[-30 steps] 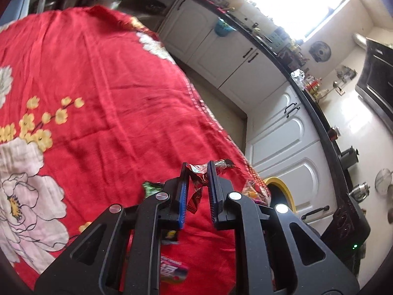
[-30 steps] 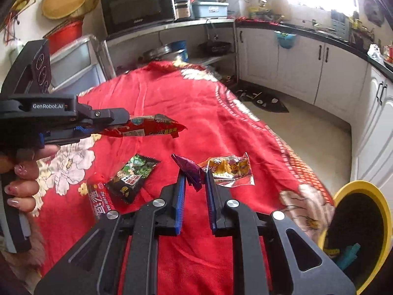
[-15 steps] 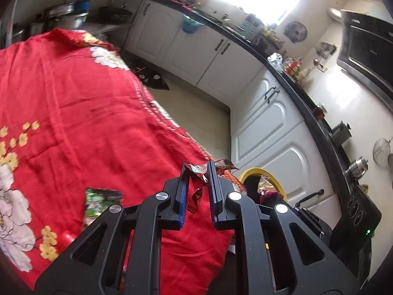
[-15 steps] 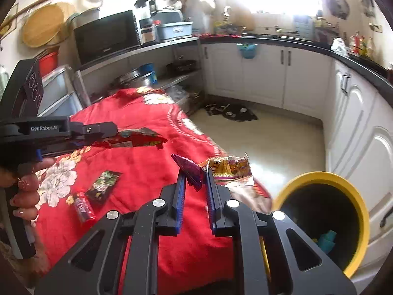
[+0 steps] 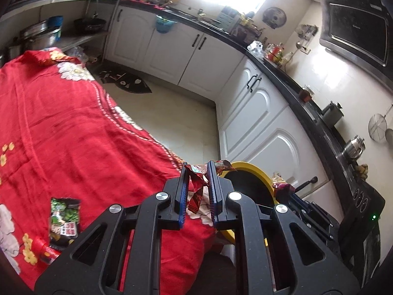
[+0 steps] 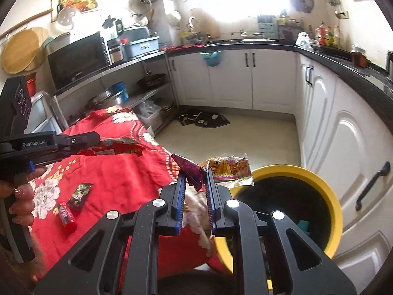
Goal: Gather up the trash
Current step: 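Carry the red wrapper and purple wrapper over the yellow bin with both tools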
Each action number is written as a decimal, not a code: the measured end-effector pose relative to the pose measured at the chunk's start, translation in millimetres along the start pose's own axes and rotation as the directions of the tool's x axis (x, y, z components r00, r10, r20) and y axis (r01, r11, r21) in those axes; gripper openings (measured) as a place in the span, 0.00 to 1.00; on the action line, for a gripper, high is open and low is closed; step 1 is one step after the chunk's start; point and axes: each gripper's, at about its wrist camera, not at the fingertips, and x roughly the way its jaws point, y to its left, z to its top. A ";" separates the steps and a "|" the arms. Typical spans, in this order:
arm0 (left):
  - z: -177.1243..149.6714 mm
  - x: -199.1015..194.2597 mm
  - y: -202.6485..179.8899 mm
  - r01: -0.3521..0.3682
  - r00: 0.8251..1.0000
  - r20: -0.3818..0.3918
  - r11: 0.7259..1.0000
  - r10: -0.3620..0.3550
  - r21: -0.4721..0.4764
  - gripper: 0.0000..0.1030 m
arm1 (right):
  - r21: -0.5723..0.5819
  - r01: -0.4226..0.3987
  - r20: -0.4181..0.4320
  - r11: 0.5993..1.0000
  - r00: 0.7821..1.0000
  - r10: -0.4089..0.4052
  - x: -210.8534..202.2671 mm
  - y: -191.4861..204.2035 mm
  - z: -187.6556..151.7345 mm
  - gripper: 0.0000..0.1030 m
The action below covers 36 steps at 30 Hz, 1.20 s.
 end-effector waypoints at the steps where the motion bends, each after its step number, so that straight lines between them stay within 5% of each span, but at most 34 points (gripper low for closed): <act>1: -0.1 1.4 -4.4 0.001 1.000 0.000 1.000 -0.001 0.009 0.10 | 0.008 0.008 0.005 1.000 1.000 -0.008 -2.8 -4.6 -0.5 0.15; 36: -25.6 66.0 -117.9 0.044 0.999 -0.044 0.957 -0.033 0.287 0.10 | 0.192 0.163 0.021 0.968 0.985 -0.171 -42.9 -98.1 -26.2 0.15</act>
